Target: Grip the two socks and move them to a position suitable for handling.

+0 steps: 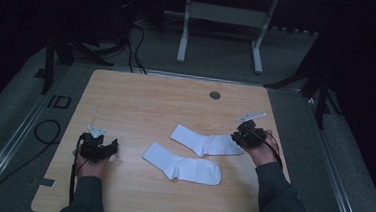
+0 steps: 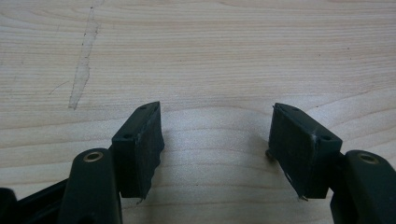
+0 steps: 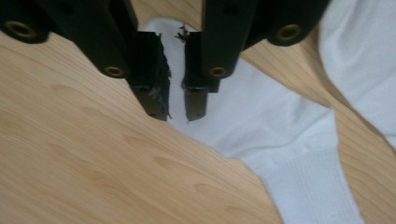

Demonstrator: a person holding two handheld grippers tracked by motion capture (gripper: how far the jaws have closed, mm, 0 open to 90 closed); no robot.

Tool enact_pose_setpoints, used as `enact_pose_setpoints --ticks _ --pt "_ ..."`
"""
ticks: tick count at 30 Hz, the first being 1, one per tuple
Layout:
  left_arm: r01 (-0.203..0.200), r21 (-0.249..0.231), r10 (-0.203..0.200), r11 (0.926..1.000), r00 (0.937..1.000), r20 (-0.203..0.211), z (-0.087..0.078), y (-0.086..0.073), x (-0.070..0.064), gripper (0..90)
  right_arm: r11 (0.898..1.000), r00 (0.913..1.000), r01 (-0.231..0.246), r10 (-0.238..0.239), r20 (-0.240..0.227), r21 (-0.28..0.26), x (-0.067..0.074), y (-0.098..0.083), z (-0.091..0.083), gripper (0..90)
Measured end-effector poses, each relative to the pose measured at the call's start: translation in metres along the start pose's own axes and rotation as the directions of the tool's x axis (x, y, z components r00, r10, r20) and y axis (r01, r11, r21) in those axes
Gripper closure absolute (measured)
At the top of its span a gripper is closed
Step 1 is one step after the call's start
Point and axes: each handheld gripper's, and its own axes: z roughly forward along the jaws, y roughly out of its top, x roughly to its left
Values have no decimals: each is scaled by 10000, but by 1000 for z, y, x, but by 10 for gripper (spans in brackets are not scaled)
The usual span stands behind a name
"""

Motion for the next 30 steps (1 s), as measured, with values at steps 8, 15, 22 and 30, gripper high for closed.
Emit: enact_pose_setpoints --ticks 8,15,22,30 --pt "-12 -3 12 10000 10000 12 0 0 0 351 9991 9984 382 -374 -430 185 18 7 23 897" --pt "-10 -3 10 10000 10000 11 0 0 0 351 9983 9946 550 -533 -889 168 33 13 41 898" --pt "-22 8 22 10000 10000 13 0 0 0 351 9974 9903 726 -726 -1188 -38 48 21 57 897" --pt "-24 6 24 10000 10000 13 0 0 0 351 9965 9859 780 -814 -1463 -288 64 30 68 896"
